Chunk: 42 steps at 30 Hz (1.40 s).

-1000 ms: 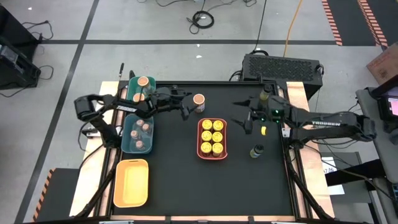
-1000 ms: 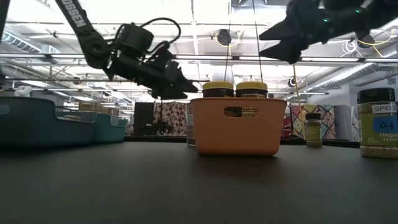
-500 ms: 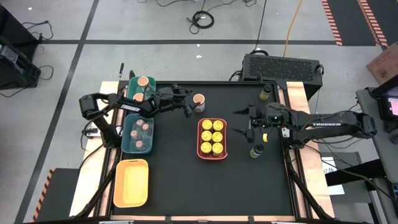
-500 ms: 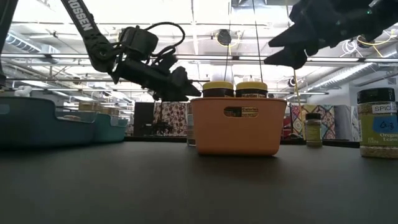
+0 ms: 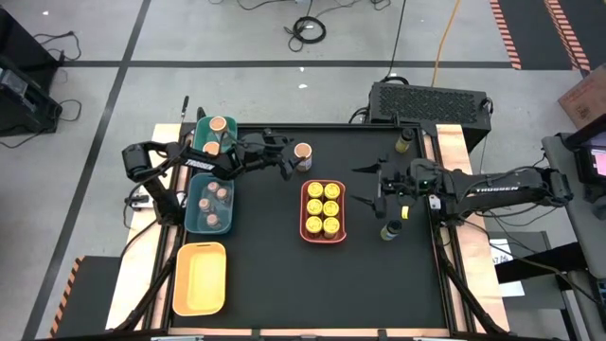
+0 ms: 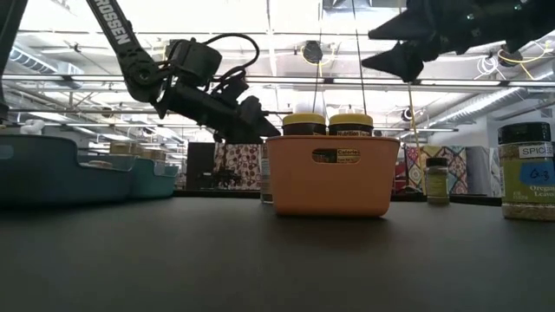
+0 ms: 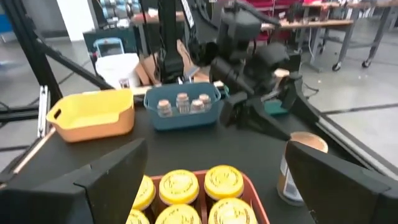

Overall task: Sort spices by type
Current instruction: Put the golden seasoning bottle in the green bin

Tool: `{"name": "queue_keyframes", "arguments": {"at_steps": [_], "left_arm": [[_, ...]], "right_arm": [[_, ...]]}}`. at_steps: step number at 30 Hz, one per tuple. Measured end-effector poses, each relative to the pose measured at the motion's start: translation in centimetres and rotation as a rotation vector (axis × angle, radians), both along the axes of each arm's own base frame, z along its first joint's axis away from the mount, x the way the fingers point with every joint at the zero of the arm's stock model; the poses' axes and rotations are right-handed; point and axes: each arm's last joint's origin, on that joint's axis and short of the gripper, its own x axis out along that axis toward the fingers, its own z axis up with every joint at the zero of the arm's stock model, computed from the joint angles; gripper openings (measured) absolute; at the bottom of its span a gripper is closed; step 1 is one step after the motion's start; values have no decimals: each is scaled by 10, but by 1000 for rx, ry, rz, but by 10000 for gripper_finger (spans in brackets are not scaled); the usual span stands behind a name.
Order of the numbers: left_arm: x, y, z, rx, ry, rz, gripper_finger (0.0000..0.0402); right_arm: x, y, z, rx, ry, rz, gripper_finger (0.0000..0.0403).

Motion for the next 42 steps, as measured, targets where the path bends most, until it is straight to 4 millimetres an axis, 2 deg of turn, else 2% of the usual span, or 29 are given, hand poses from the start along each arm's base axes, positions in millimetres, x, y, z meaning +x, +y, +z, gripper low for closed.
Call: {"name": "queue_keyframes", "arguments": {"at_steps": [10,15,23,27,31,35,42], "left_arm": [[5,-6,0,-41,19,0,396],[16,1,9,-87,134,15,396],[29,7,27,-117,219,35,396],[39,12,22,-186,328,42,396],[58,19,23,-231,375,-3,396],[72,26,22,-286,504,5,396],[74,29,30,-285,600,81,396]], "right_arm": [[1,0,8,1,-83,0,375],[1,0,9,-7,-90,1,375],[1,0,9,-41,-85,3,375],[1,0,9,-53,-83,6,375],[1,0,9,-60,-83,7,375],[1,0,9,-60,-82,9,375],[1,0,9,-60,-81,12,375]]}}
